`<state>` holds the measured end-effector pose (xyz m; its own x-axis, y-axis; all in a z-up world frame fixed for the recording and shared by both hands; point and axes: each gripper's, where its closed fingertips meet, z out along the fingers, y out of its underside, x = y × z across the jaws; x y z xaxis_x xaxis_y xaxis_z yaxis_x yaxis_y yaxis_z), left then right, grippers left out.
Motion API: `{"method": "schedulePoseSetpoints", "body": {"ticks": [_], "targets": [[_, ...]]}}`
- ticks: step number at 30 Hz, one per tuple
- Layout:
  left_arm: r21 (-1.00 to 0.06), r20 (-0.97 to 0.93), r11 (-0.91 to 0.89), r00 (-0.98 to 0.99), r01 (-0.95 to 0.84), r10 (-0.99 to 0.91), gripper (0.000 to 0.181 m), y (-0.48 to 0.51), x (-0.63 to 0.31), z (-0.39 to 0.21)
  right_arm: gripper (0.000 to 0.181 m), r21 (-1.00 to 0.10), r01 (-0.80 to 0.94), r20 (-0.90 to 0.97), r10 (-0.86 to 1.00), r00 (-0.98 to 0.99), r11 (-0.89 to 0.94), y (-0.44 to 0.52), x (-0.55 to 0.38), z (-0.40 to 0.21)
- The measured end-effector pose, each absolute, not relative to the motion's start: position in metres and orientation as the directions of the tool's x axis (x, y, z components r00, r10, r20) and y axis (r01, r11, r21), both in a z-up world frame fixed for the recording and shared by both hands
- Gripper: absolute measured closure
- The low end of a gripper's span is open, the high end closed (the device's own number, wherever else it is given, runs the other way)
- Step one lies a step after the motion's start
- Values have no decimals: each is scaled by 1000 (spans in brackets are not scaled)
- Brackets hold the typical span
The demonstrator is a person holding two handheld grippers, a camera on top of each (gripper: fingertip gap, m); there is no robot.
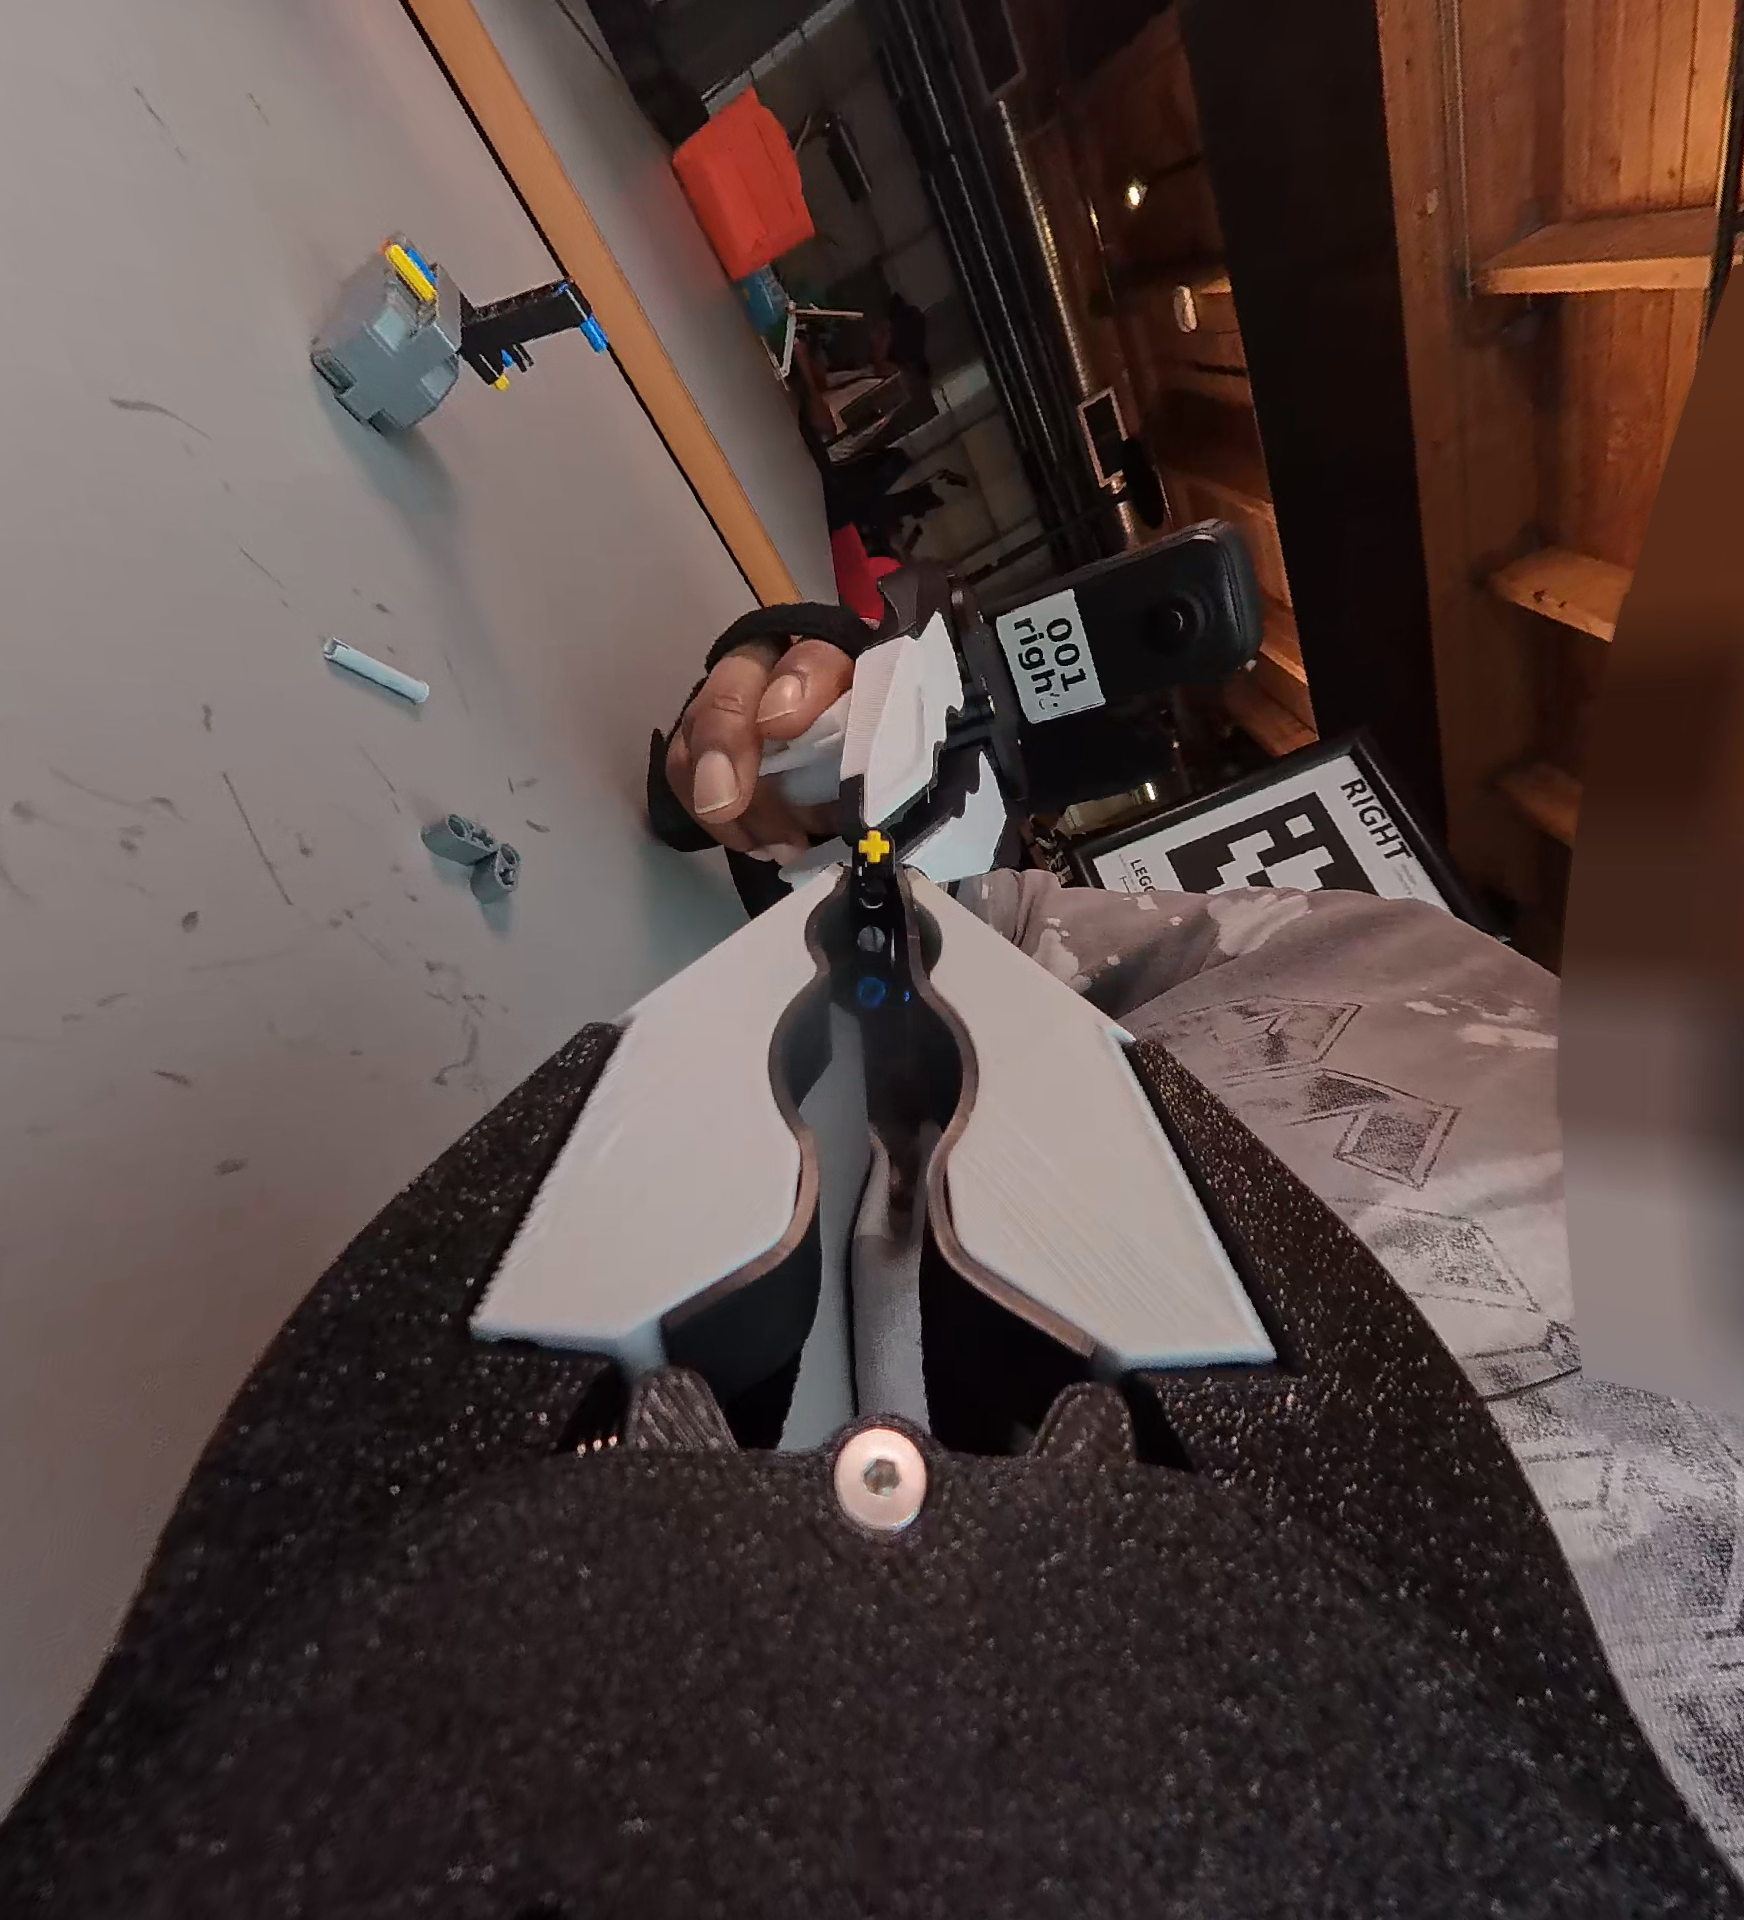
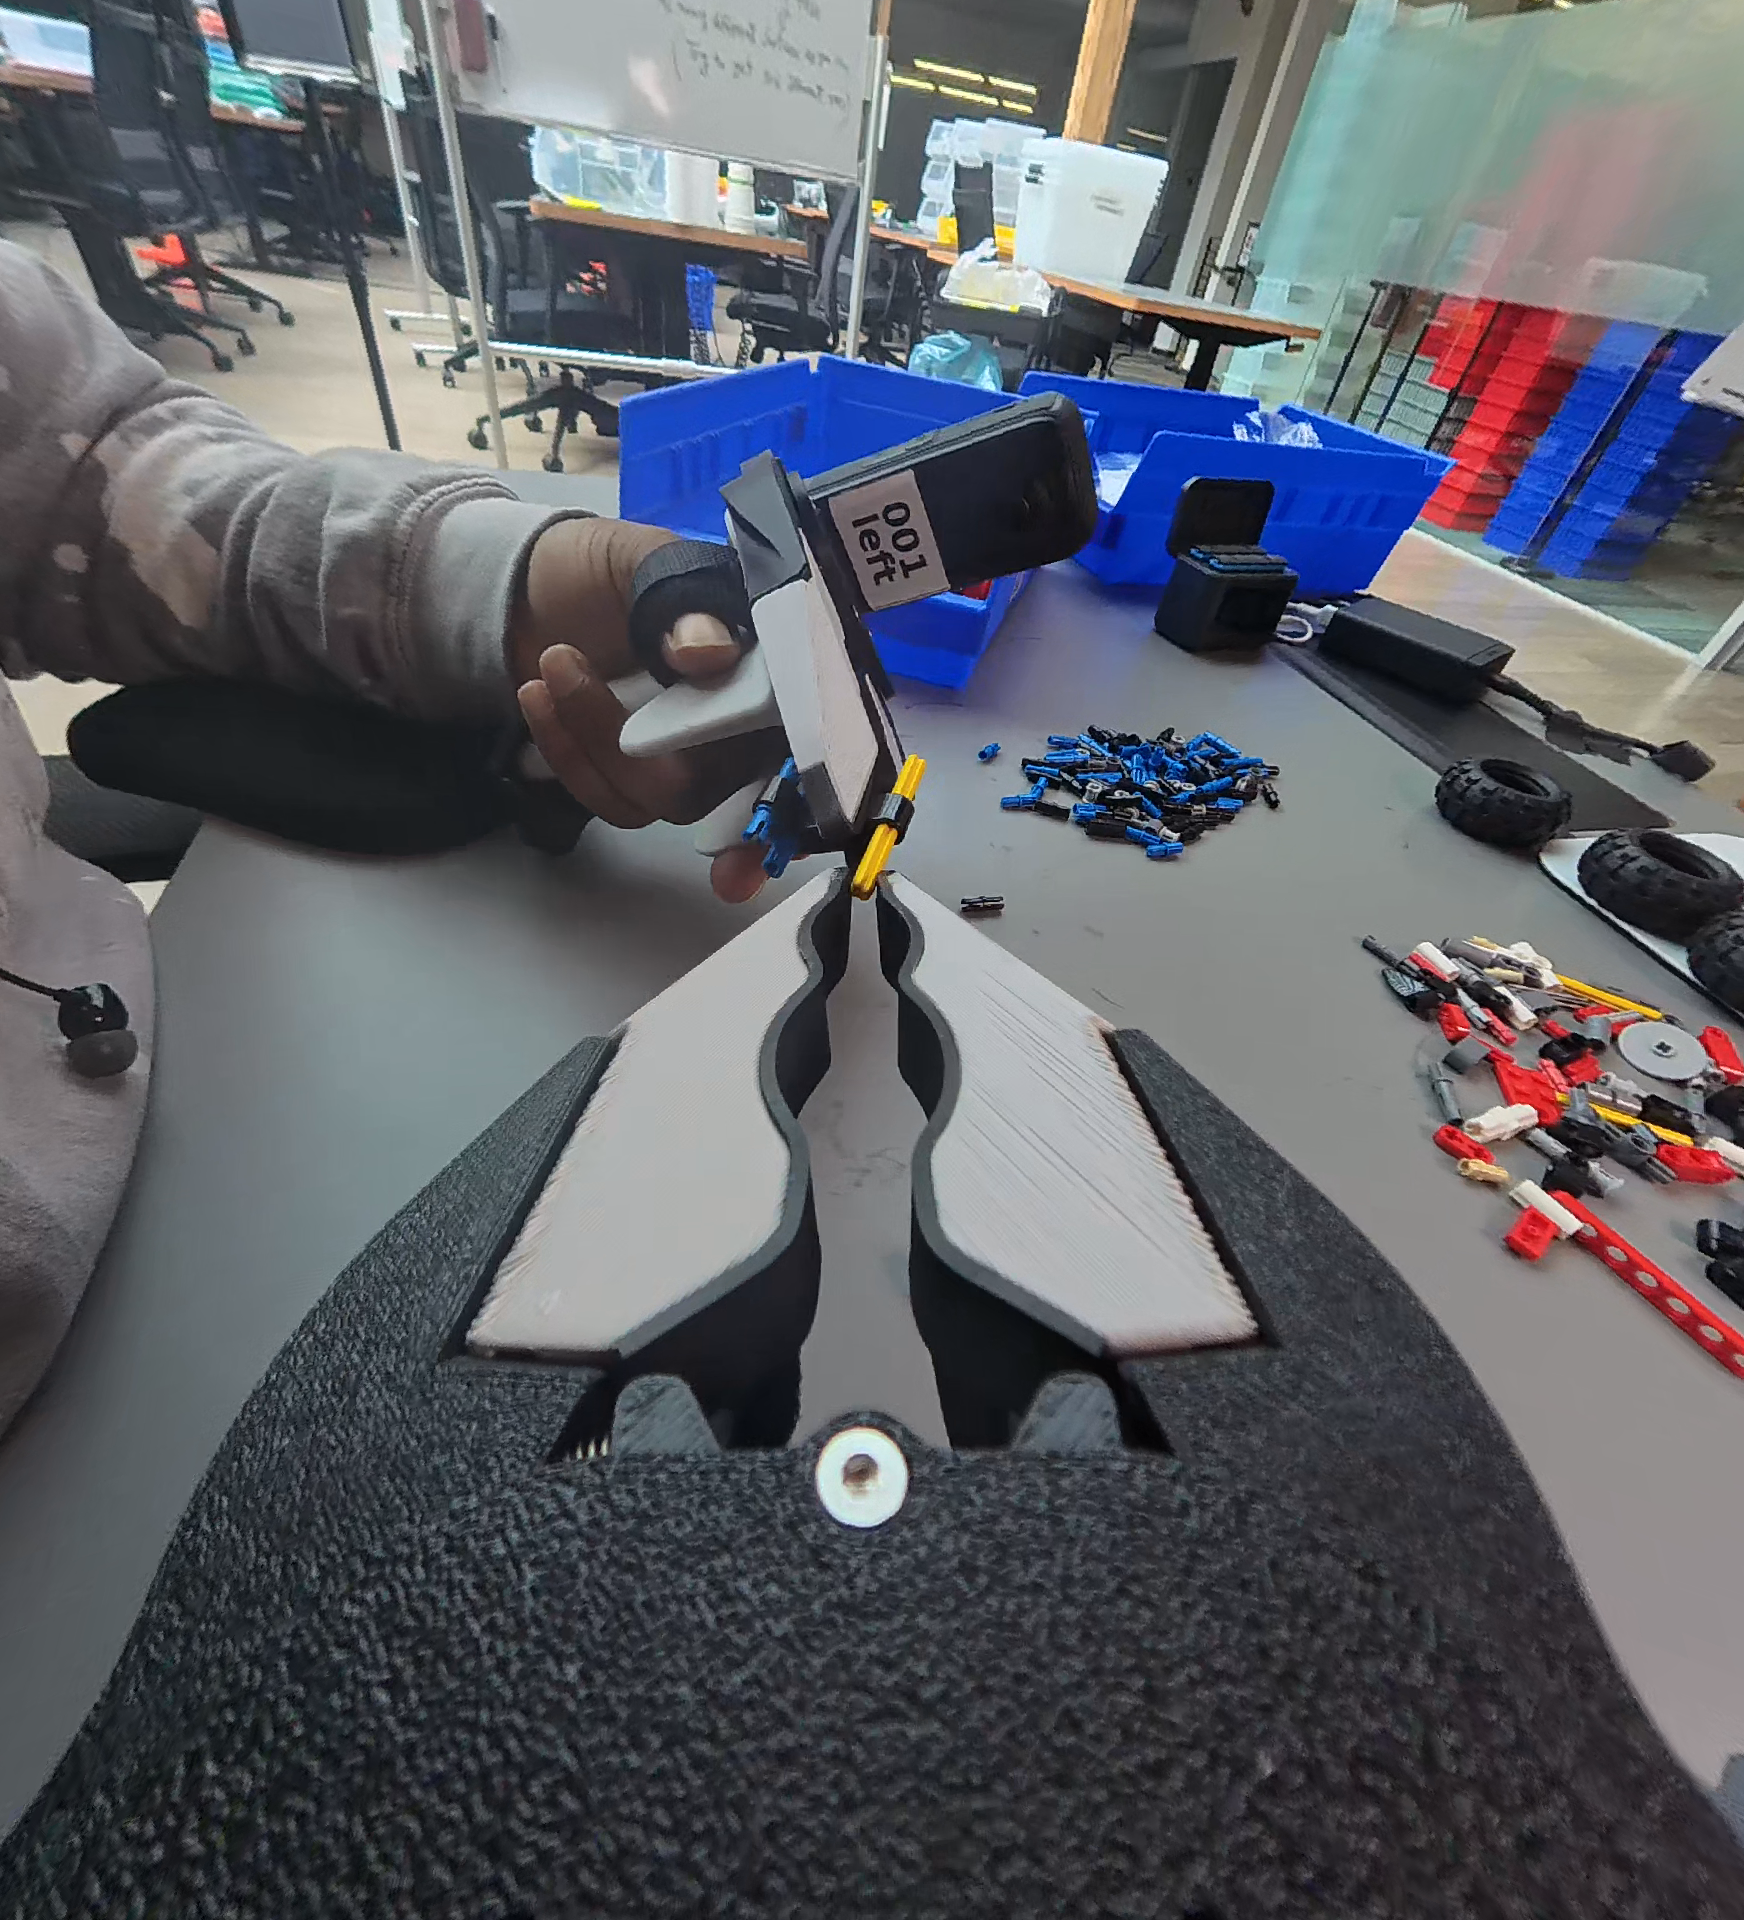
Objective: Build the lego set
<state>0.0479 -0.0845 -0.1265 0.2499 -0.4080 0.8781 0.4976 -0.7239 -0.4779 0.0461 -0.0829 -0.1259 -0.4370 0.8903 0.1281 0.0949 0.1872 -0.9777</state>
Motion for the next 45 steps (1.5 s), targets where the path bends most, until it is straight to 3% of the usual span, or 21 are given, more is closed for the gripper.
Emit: {"method": "schedulePoseSetpoints", "body": {"ticks": [3, 8, 20, 27, 45], "targets": [[-479, 877, -707, 254, 521, -407, 174, -82, 45, -124, 177, -990, 121, 12, 905, -425, 70, -80, 43, -123], [-527, 848, -654, 283, 542, -449, 164, -82, 35, -112, 178, -939, 183, -343, 828, -444, -291, -69, 42, -110], [-709, 704, -525, 431, 470, -565, 160, -86, 35, -97, 178, -810, 226, -581, 686, -438, -542, -56, 41, -104], [-833, 552, -427, 576, 352, -603, 161, -87, 42, -97, 178, -793, 219, -597, 655, -464, -568, -59, 43, -97], [-816, 577, -414, 529, 402, -622, 162, -90, 43, -88, 178, -790, 203, -588, 624, -514, -578, -66, 48, -87]]}}
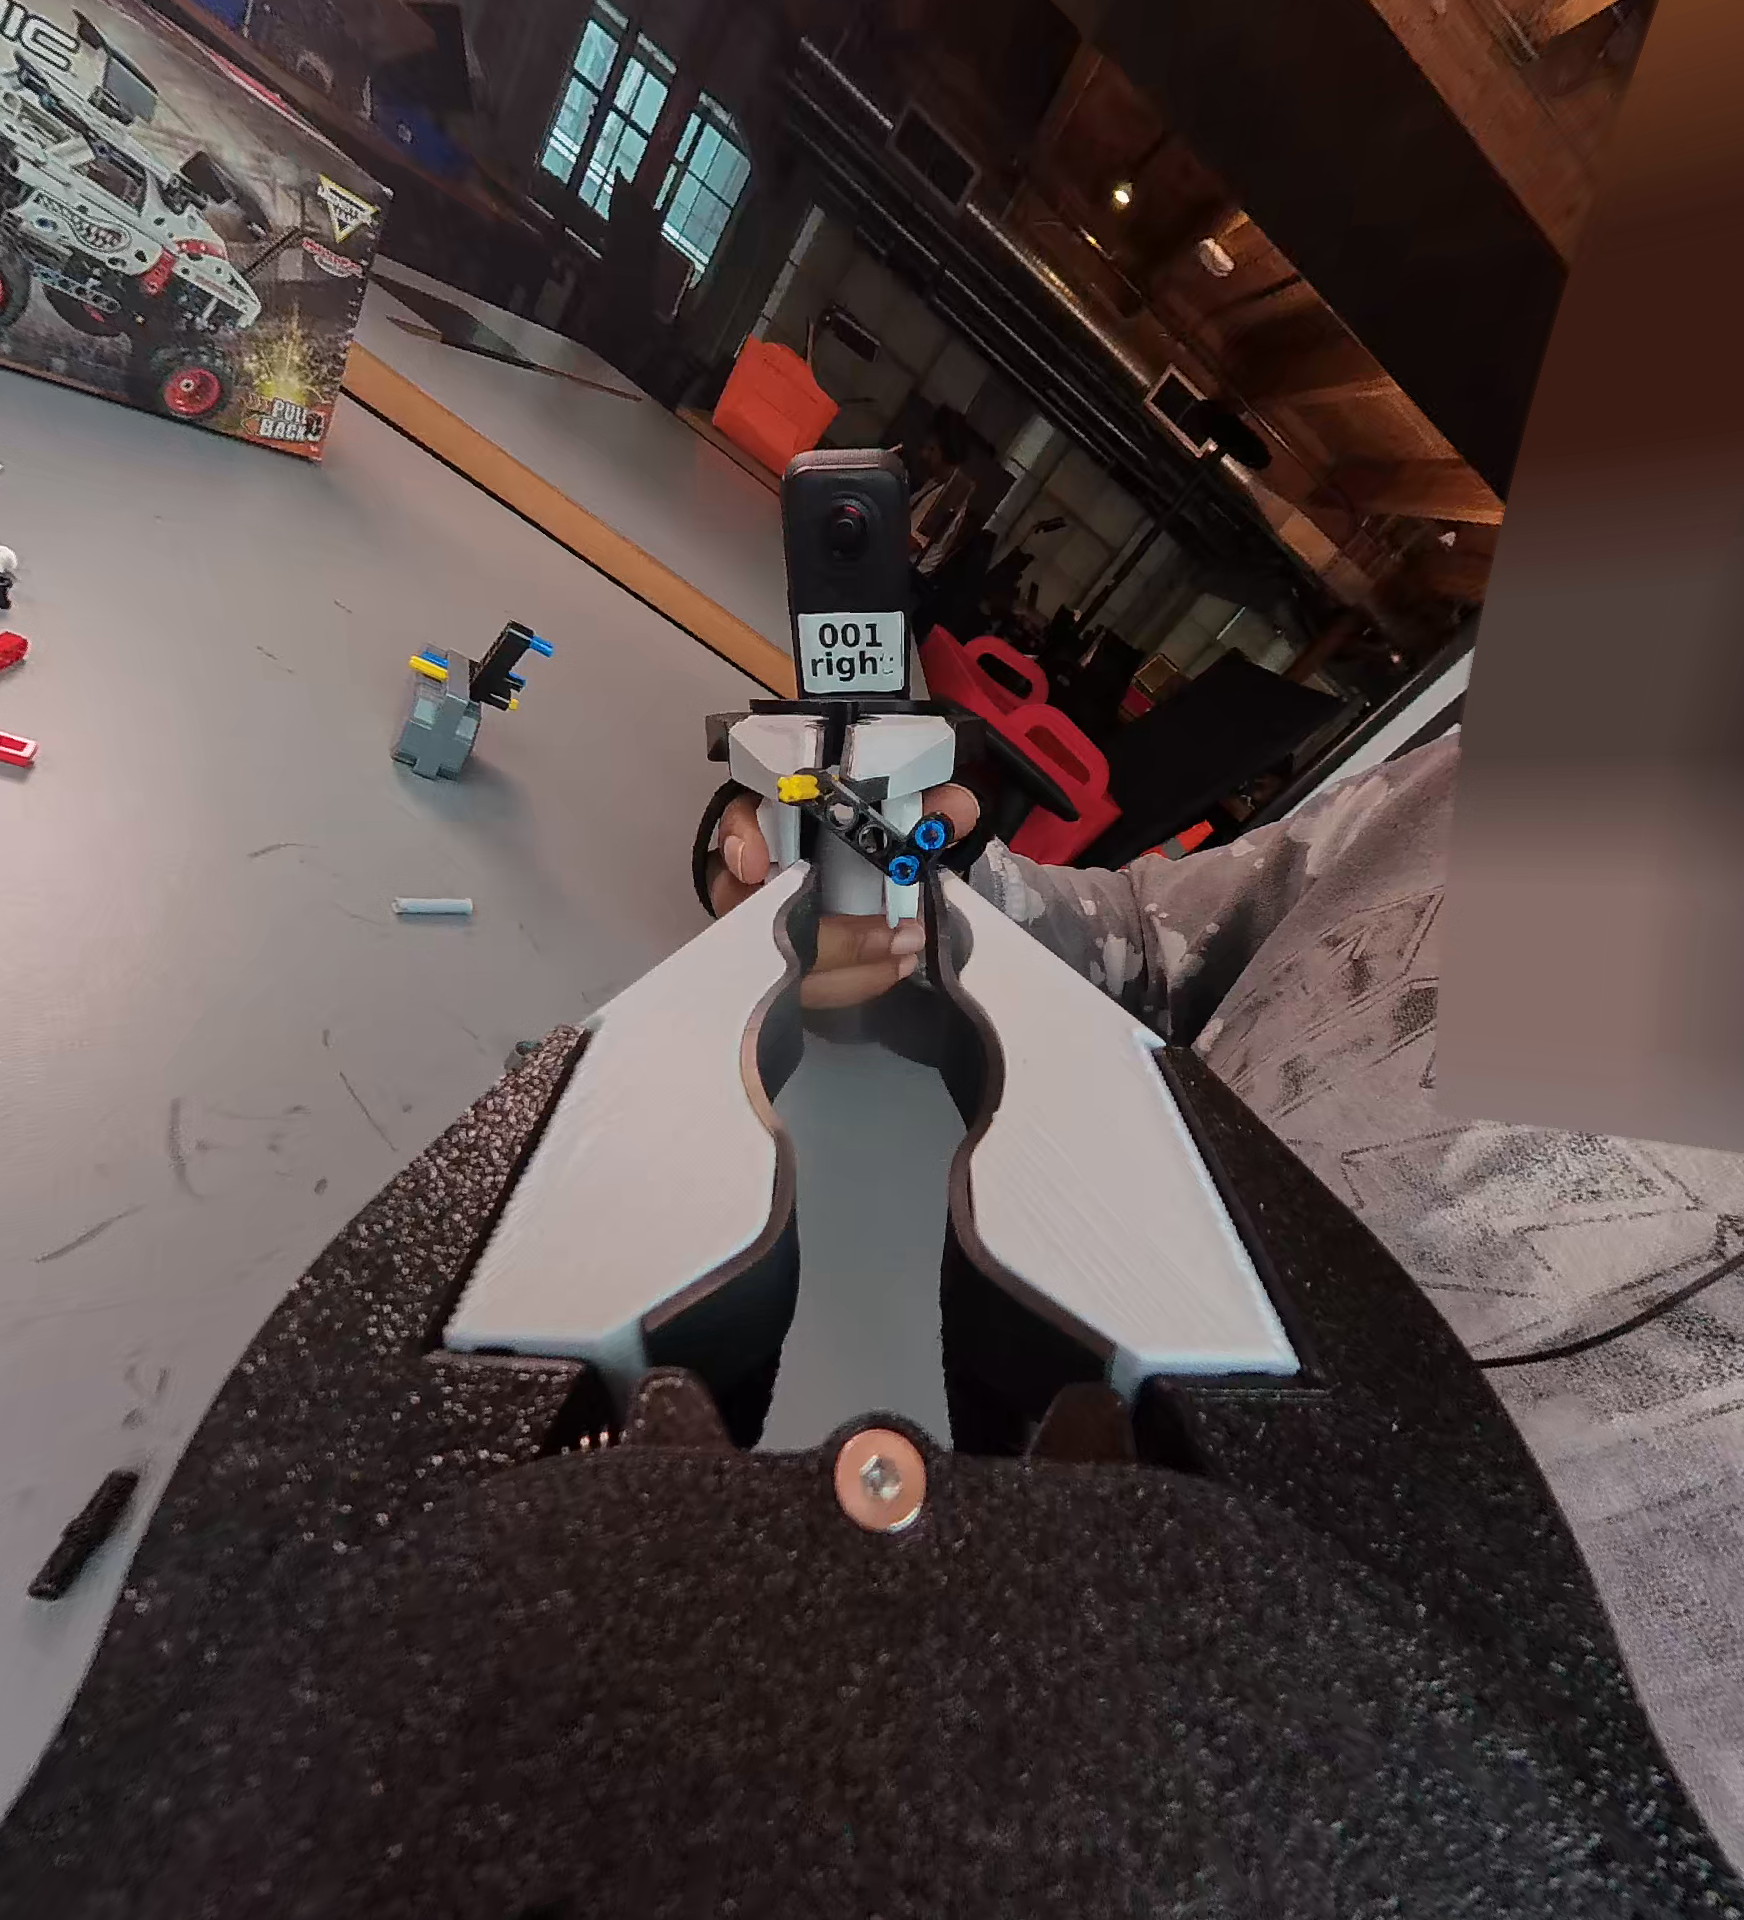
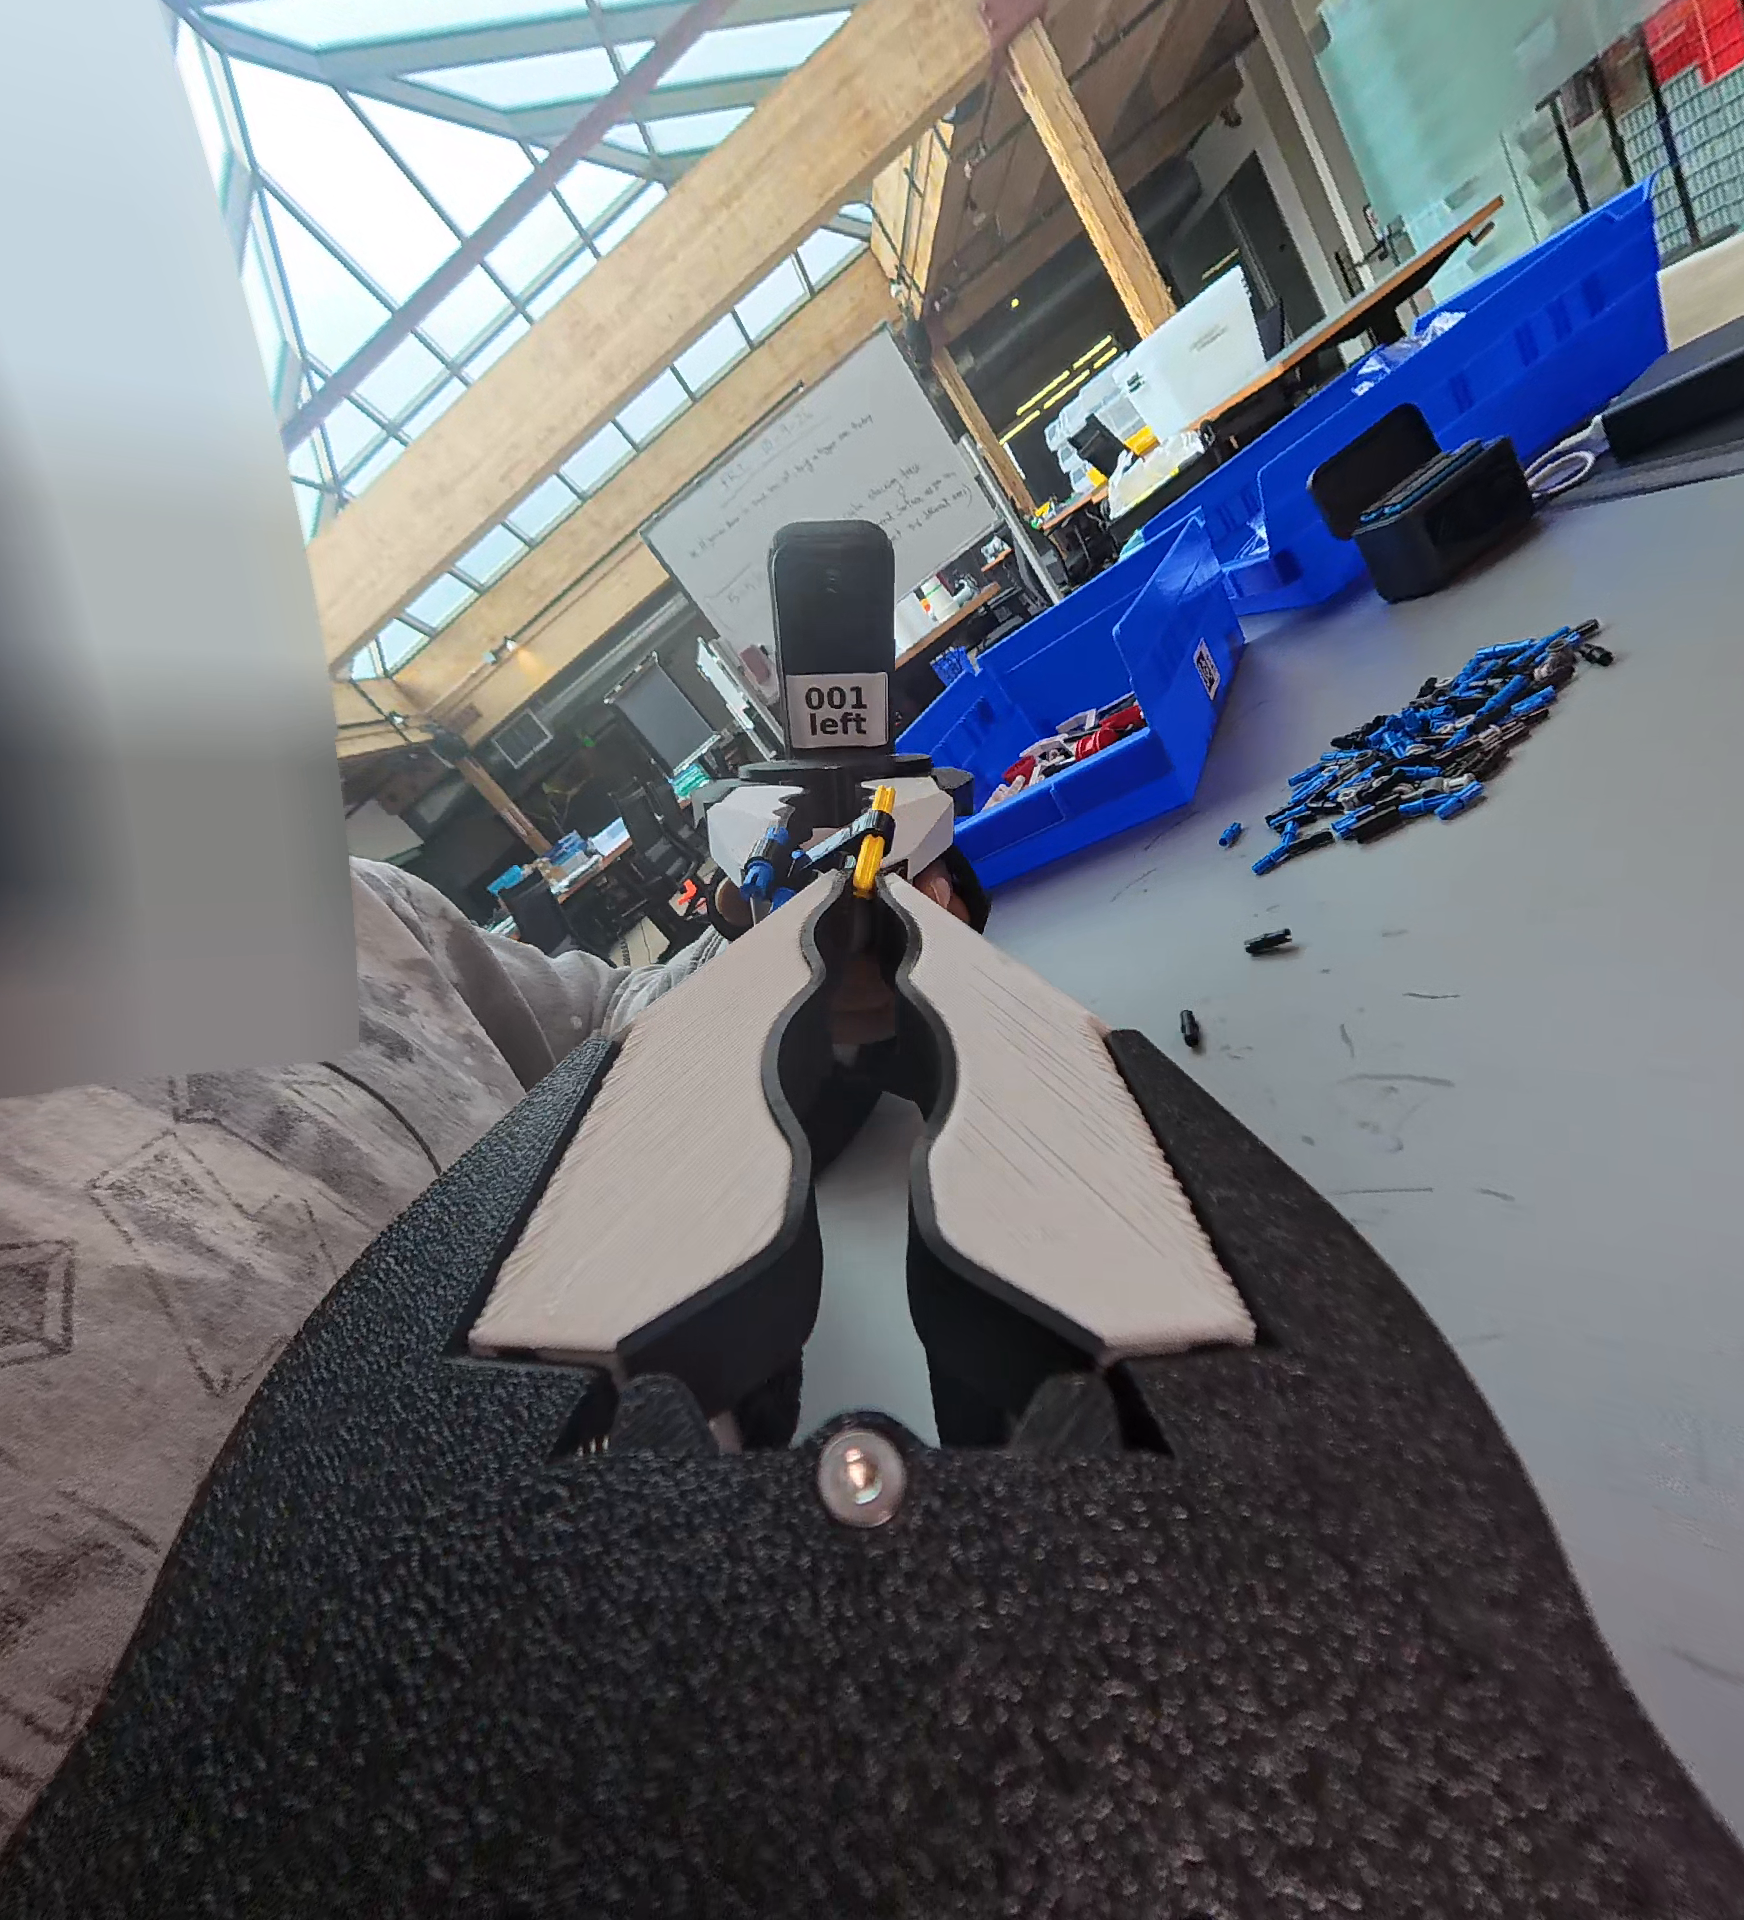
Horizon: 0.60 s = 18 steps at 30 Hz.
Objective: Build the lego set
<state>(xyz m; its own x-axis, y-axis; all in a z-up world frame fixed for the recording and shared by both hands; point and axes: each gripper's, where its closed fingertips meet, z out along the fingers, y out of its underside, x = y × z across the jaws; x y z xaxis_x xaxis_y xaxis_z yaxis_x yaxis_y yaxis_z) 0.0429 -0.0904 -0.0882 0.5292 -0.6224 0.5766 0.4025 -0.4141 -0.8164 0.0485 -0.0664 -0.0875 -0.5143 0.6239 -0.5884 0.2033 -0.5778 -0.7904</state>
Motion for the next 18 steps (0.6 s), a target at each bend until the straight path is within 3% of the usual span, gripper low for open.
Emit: {"method": "schedulePoseSetpoints", "body": {"ticks": [10, 18], "targets": [[-801, 599, -432, 529, 415, -601, 164, -87, 39, -95, 178, -807, 198, -572, 652, -497, -557, -63, 47, -93], [-857, 506, -400, 683, 326, -528, 158, -76, 33, -111, 178, -913, 133, -409, 853, -325, -387, -48, 37, -107]]}}
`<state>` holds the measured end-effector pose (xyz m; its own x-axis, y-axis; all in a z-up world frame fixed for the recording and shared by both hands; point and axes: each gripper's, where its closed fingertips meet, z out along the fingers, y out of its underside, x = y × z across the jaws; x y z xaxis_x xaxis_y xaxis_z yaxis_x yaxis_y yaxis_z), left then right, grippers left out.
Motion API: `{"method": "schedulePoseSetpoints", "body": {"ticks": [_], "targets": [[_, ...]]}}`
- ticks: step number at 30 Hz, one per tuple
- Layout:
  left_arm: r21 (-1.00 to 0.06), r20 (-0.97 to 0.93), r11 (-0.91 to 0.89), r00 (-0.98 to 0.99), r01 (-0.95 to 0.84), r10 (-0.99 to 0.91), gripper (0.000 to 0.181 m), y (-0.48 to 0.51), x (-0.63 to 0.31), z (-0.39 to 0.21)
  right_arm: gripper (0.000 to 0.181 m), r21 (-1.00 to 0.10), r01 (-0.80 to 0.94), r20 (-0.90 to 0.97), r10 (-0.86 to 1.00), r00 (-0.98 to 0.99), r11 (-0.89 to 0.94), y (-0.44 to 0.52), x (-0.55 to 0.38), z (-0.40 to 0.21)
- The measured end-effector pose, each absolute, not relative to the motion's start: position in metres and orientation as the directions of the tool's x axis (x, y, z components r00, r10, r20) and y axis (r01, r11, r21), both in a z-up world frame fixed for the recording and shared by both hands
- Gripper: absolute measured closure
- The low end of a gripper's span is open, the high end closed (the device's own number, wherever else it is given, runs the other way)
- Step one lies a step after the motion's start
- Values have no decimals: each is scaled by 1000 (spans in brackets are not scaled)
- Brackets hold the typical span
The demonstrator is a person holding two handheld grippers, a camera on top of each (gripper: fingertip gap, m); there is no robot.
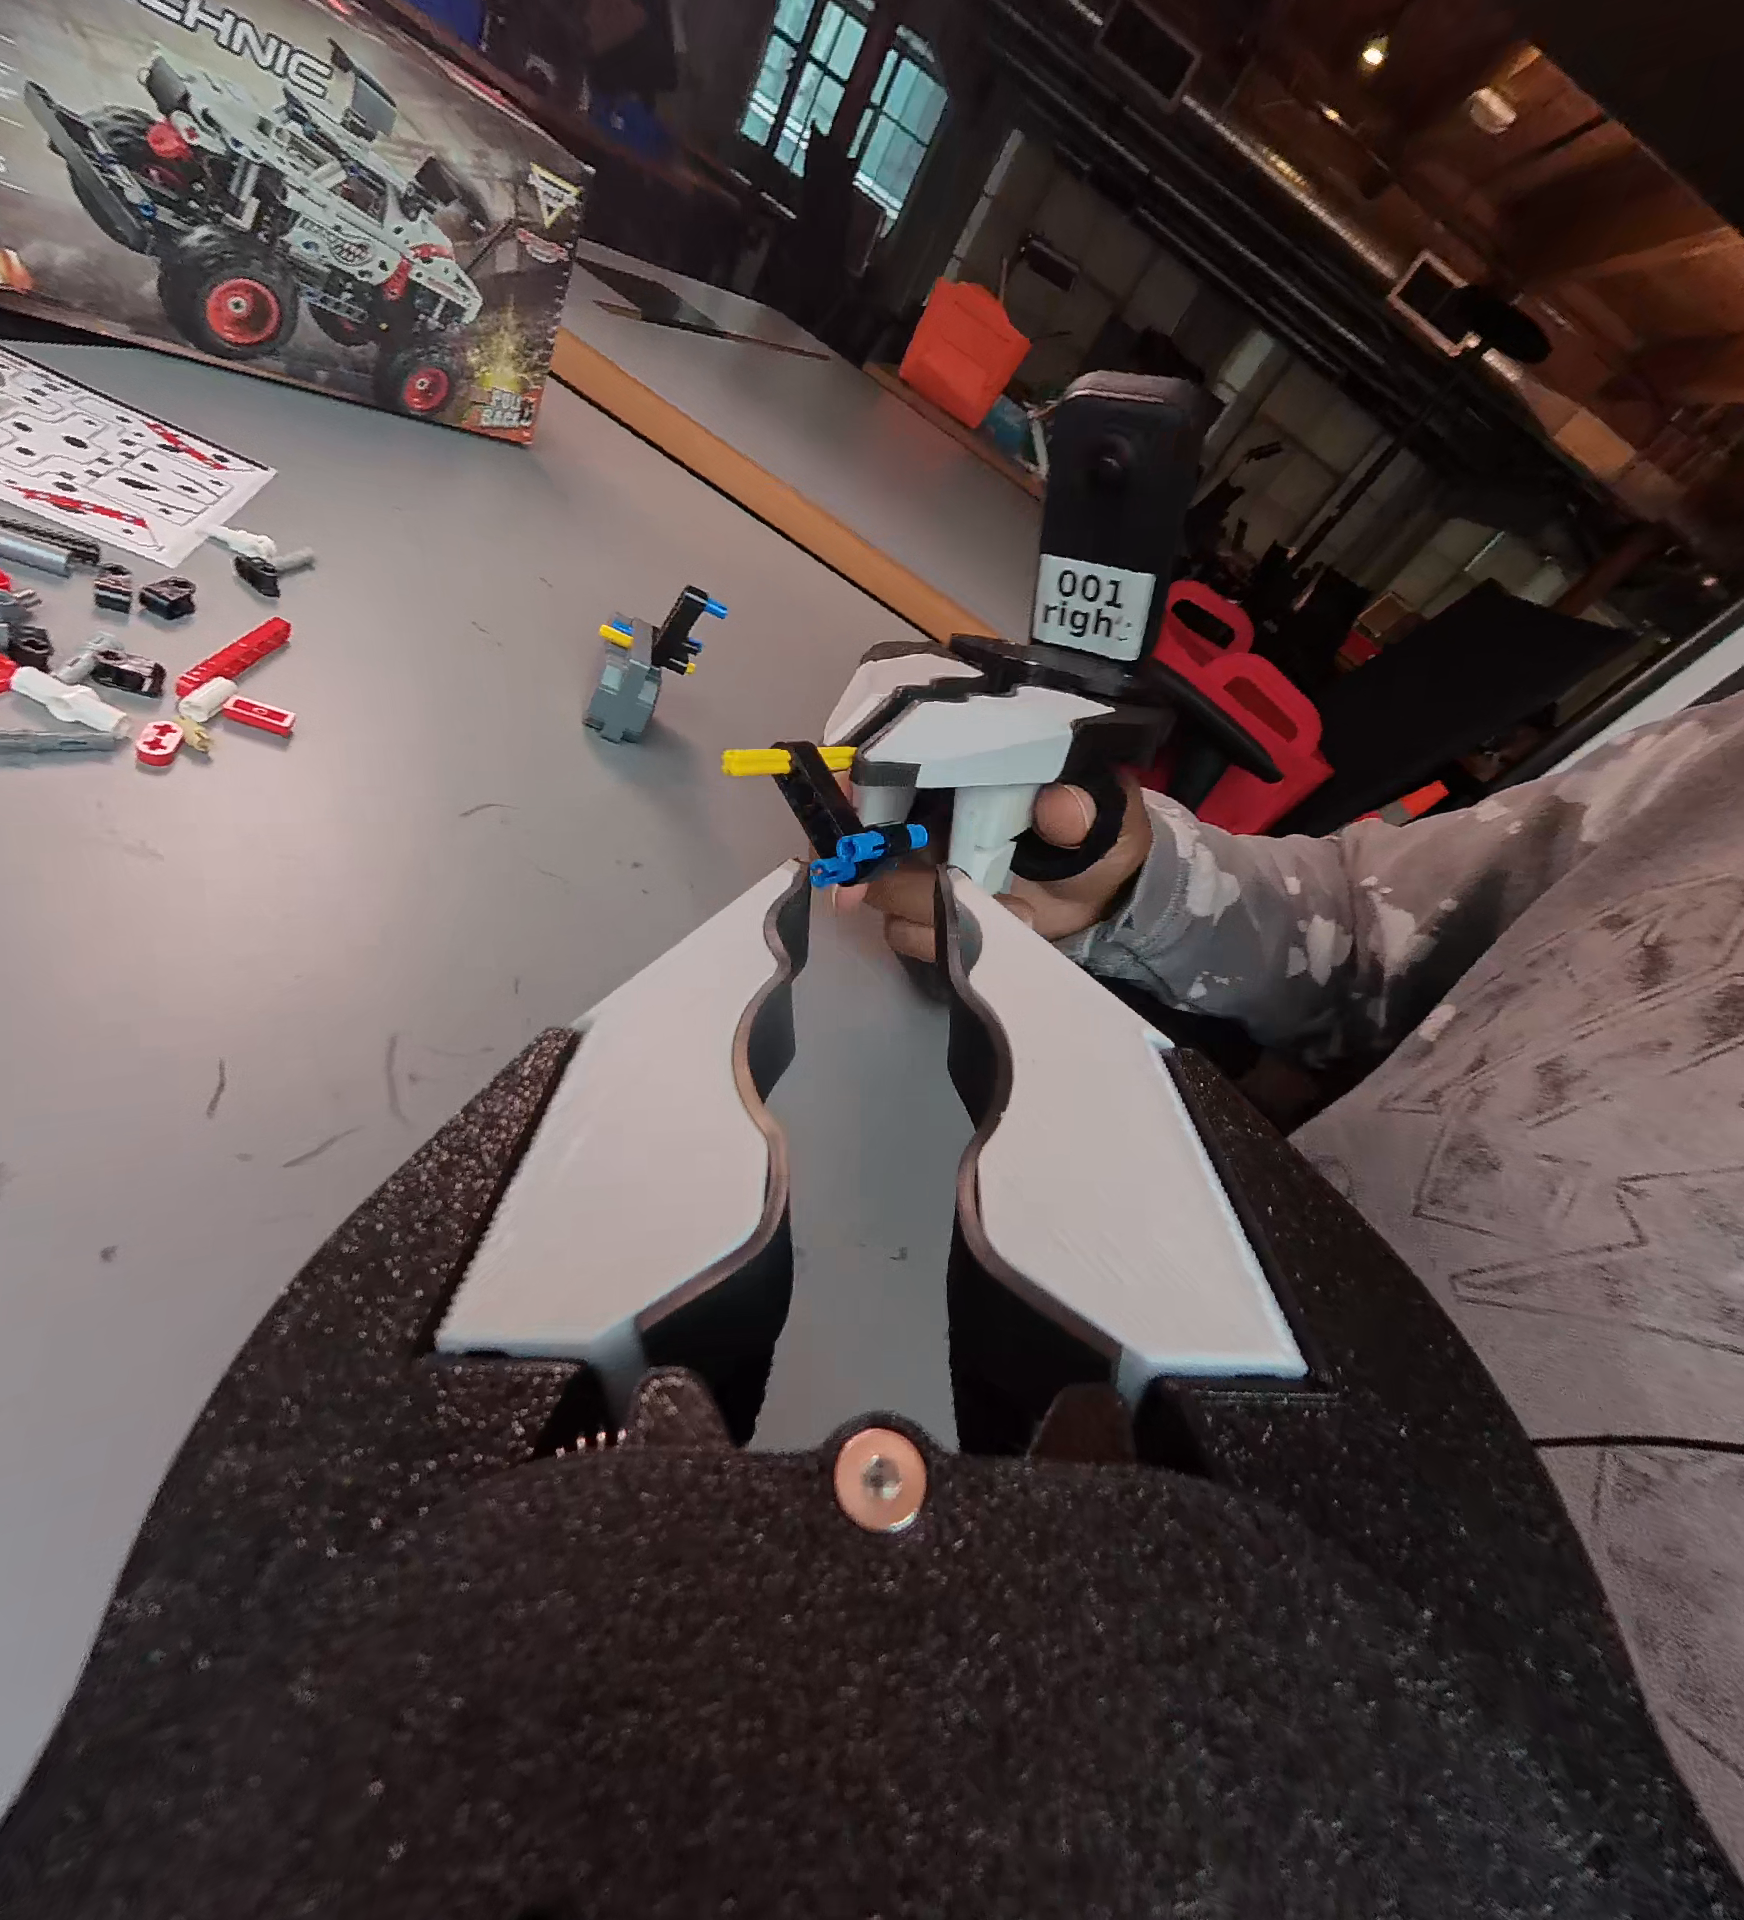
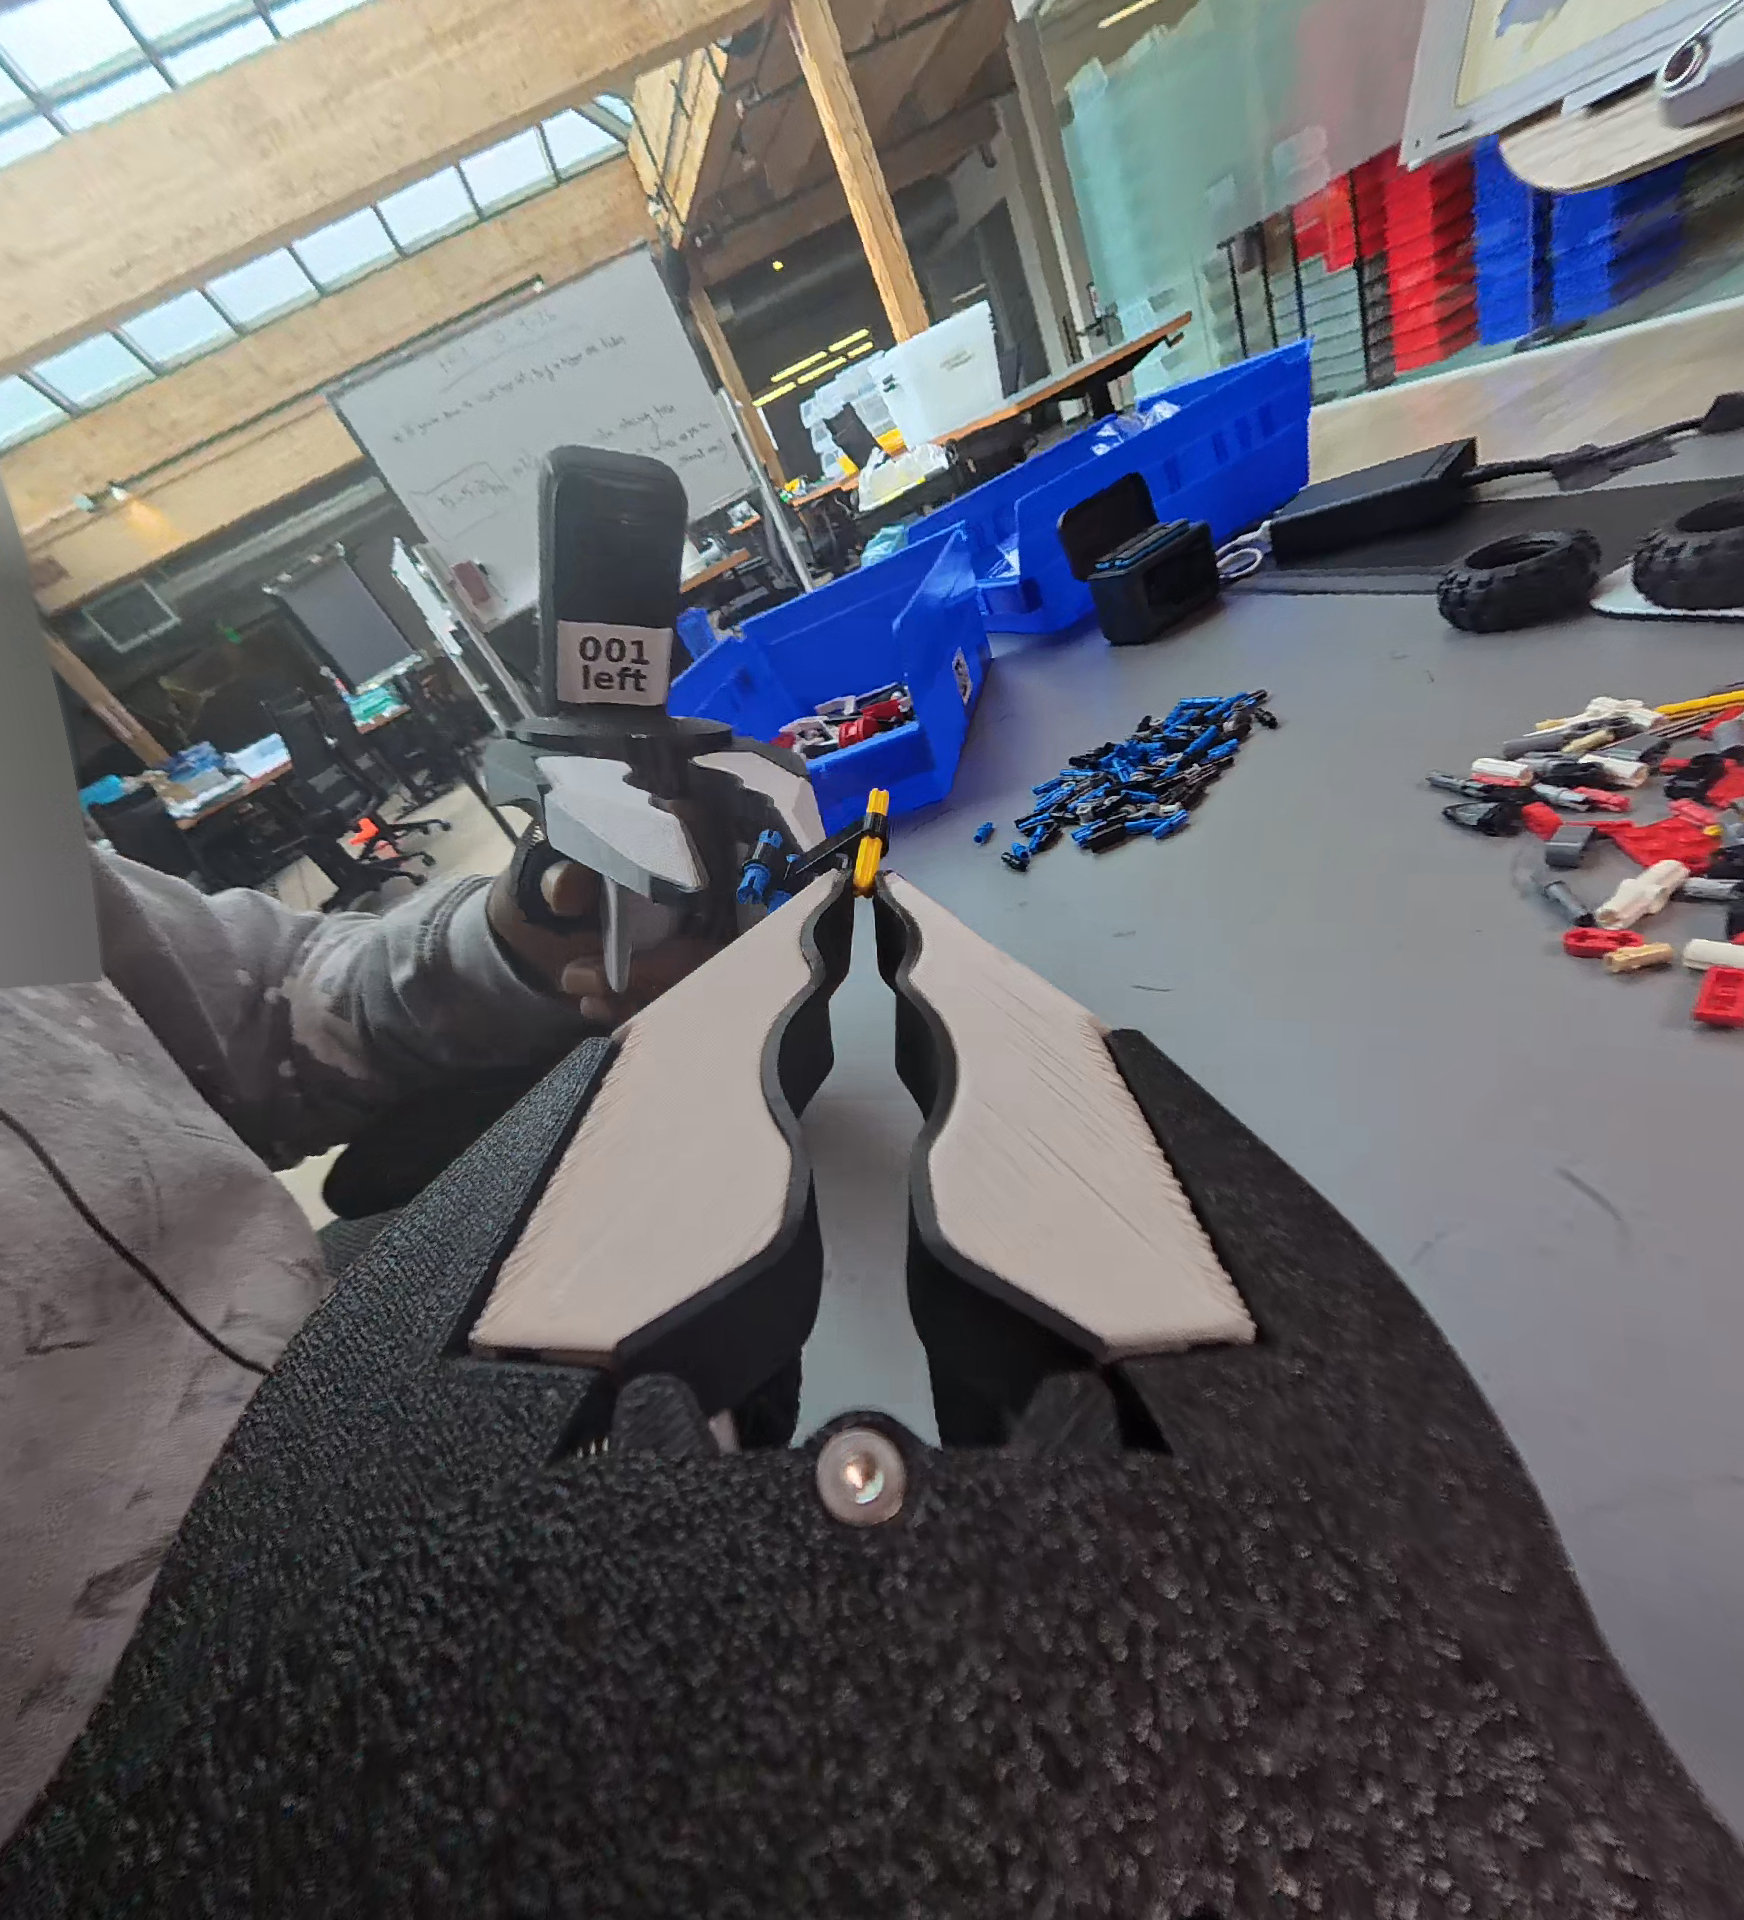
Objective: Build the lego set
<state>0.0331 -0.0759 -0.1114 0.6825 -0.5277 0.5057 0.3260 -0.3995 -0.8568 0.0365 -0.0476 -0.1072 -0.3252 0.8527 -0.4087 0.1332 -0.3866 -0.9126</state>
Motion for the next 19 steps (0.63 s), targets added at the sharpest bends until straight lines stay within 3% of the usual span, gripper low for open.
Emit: {"method": "schedulePoseSetpoints", "body": {"ticks": [5, 11, 15, 19], "targets": [[-865, 472, -409, 747, 291, -467, 158, -67, 30, -124, 178, -981, 101, -185, 963, -197, -167, -46, 30, -115], [-889, 396, -414, 785, 198, -475, 160, -67, 27, -130, 177, -987, 147, -89, 984, -152, -67, -46, 29, -125], [-861, 347, -508, 722, -7, -599, 164, -89, 37, -152, 177, -949, 315, -80, 940, -333, 31, -66, 39, -151], [-831, 359, -541, 619, -129, -699, 174, -107, 55, -165, 176, -932, 350, -75, 891, -447, 97, -80, 52, -154]]}}
